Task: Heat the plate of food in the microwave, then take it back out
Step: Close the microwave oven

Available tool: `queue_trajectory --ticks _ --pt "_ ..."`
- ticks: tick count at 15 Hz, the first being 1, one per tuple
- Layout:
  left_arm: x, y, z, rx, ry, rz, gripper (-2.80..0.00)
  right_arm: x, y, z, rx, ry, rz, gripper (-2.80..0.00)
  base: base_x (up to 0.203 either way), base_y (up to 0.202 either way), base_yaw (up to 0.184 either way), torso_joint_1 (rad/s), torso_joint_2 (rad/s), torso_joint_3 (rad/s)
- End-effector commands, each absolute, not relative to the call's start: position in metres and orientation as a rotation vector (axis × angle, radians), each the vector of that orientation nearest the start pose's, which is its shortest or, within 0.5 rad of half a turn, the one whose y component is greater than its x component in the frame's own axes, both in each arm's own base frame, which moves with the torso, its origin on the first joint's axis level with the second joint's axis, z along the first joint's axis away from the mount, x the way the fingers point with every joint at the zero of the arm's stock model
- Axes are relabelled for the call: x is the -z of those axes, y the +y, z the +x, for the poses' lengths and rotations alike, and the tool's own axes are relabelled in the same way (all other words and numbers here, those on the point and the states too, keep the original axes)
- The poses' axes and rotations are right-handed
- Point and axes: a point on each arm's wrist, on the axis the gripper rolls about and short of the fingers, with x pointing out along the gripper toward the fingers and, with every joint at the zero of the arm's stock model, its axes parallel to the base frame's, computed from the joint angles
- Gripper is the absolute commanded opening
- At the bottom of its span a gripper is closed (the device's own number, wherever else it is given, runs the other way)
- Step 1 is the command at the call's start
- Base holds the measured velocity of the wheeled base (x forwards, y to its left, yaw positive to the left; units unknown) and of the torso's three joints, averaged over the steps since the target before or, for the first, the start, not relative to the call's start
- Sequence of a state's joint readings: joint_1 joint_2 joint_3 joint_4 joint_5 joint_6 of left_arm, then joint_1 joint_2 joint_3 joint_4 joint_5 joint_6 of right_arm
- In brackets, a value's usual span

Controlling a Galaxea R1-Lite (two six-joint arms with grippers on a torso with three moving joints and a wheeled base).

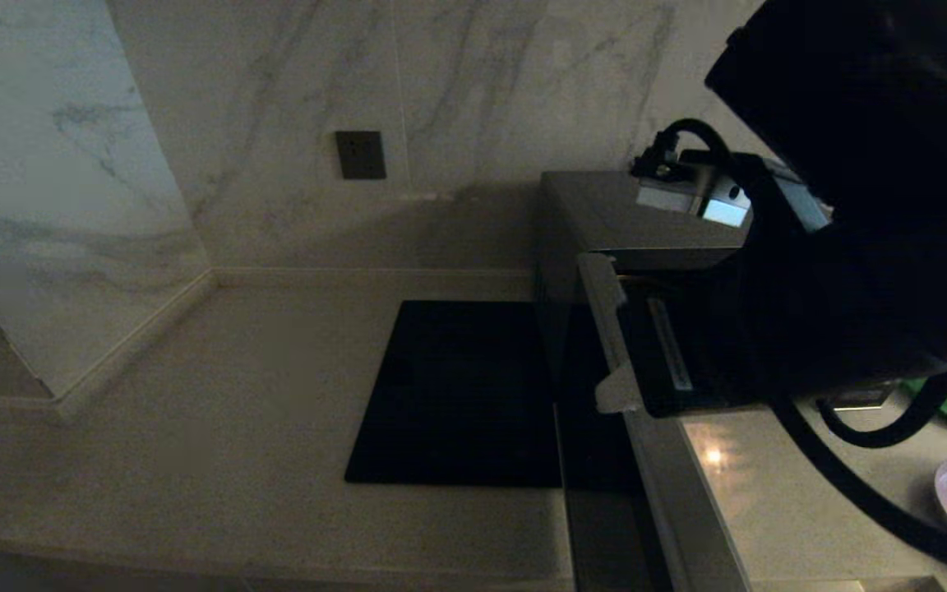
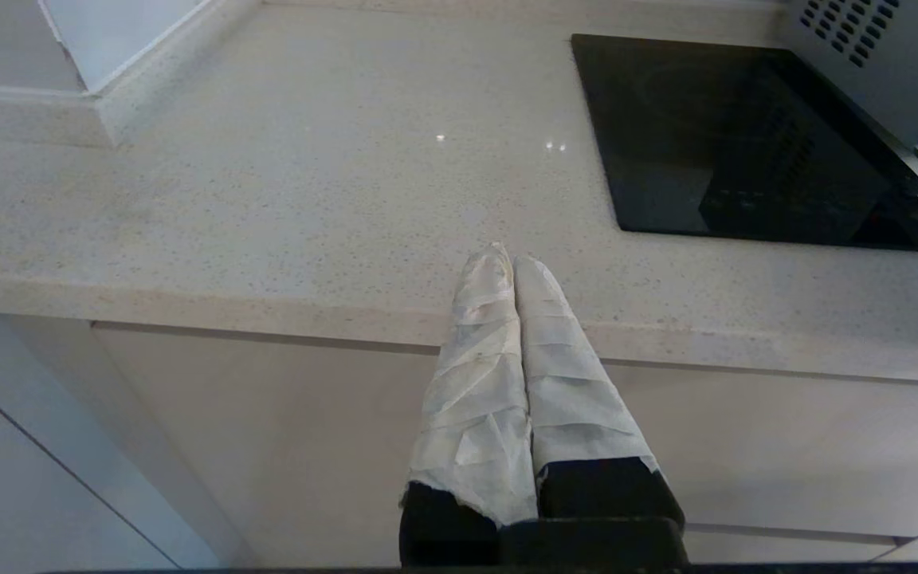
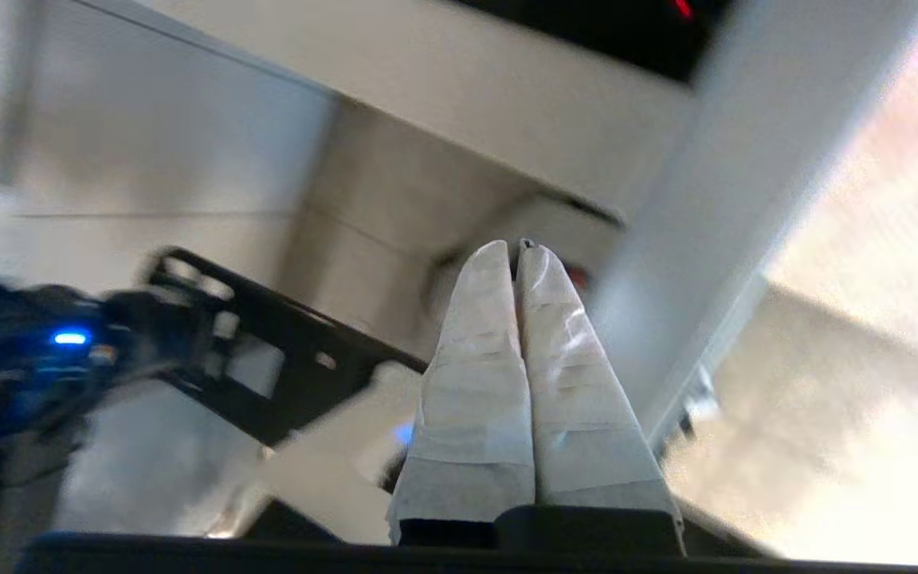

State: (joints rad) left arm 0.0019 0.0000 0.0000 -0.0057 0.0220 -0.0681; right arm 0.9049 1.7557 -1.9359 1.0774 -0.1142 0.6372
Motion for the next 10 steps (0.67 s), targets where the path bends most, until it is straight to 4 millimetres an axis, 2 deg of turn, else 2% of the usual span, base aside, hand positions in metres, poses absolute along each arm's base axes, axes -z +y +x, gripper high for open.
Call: queue_trajectory --ticks 1,6,10 --pt "-0.076 0.0 -0.023 -0.024 -0.007 -0.069 -2.8 -0.312 0.216 0.174 -0.379 1.012 0.129 -2.8 0.0 0.0 0.0 0.0 0.0 0.0" --pt "-0.076 0.0 -0.023 -0.026 -0.007 -0.069 -2.8 -0.297 0.211 0.172 -0.281 1.02 0.073 -2.8 0.0 0.0 0.0 0.0 0.0 0.0" --pt "-0.076 0.0 -0.023 -0.025 -0.007 -0.069 -2.8 -0.296 0.208 0.173 -0.192 0.978 0.085 -2.8 0.0 0.0 0.0 0.0 0.0 0.0"
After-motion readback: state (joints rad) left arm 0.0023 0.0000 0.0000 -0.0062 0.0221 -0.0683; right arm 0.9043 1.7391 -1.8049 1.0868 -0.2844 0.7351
